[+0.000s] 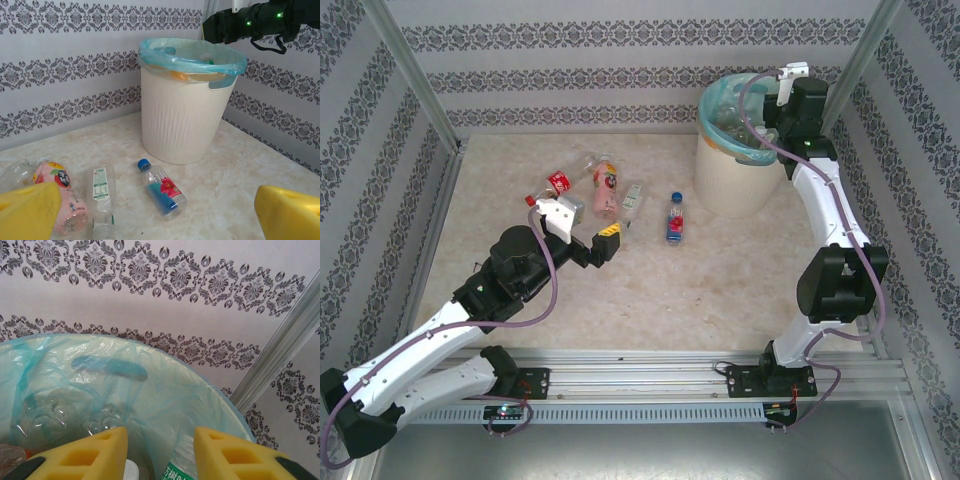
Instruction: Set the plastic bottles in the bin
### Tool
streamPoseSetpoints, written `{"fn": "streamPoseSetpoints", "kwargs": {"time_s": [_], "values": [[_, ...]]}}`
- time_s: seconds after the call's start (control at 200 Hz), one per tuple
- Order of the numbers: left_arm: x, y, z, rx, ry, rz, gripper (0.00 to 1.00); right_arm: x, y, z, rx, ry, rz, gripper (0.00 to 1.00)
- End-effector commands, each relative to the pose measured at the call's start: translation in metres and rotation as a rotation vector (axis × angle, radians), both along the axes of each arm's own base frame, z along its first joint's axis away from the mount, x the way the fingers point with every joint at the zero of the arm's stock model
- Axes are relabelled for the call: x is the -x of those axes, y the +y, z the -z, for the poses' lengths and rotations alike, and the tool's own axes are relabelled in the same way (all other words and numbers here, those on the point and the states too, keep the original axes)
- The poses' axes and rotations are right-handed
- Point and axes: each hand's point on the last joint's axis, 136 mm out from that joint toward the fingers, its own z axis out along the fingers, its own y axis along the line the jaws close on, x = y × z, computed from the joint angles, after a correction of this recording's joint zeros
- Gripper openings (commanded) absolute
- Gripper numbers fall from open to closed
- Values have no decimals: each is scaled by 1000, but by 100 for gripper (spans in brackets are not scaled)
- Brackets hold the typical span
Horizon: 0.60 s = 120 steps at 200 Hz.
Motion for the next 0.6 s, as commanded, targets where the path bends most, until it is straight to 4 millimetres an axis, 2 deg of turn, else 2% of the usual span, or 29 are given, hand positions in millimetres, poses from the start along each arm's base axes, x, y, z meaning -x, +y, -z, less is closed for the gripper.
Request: {"fn": "streamPoseSetpoints", "kwargs": {"time_s": [0.0, 0.14, 0.24, 0.315, 0.435, 0.595], "values": [[1, 0, 2, 5, 6, -9, 99, -7, -2, 3, -25, 16, 7, 39], [-4, 4, 6, 4, 15, -43, 99, -13, -10, 11, -48, 58, 48, 39], [-11, 8, 15, -14, 55, -94, 100, -9, 7, 10, -134, 57, -9, 36], [-23, 16, 29, -54, 149, -169, 100, 0, 20, 7, -164, 55, -35, 36], [-41, 20, 51, -107, 321, -214, 98, 23, 43, -22, -209, 1, -88, 38], [-62, 6, 83, -124, 512, -170, 95, 70, 74, -73, -223, -89, -172, 44]]}}
